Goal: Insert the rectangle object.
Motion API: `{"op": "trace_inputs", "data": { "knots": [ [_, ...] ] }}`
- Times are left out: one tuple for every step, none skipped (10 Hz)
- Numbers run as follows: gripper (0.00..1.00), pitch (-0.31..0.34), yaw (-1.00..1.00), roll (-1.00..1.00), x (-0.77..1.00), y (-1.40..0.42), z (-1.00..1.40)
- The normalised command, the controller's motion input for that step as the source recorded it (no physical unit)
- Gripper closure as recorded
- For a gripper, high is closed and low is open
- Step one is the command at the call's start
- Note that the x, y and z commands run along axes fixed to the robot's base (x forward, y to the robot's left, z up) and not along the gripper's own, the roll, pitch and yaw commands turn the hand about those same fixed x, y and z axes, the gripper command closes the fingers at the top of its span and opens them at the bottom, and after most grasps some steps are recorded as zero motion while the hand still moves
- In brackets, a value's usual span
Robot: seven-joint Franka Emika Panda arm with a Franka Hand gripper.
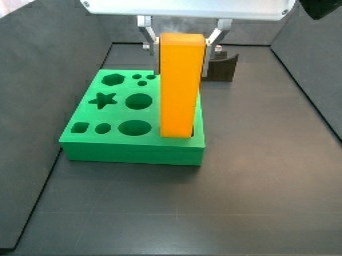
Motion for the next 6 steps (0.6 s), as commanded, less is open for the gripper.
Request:
{"op": "trace_inputs", "data": {
  "knots": [
    [1.0, 0.001, 0.0, 0.02, 0.27, 0.0, -0.54],
    [1.0, 0.004, 0.0, 0.04, 0.29, 0.0, -0.57],
    [1.0, 0.0, 0.0, 0.04, 0.19, 0.0, -0.64],
    [1.0, 0.0, 0.07, 0.05, 0.09, 0.01, -0.62],
    [1.0, 0.0, 0.0, 0.03, -0.06, 0.06, -0.55],
    [1.0, 0.0, -0.05, 0.0, -0.25, 0.11, -0.51]
  ]
}}
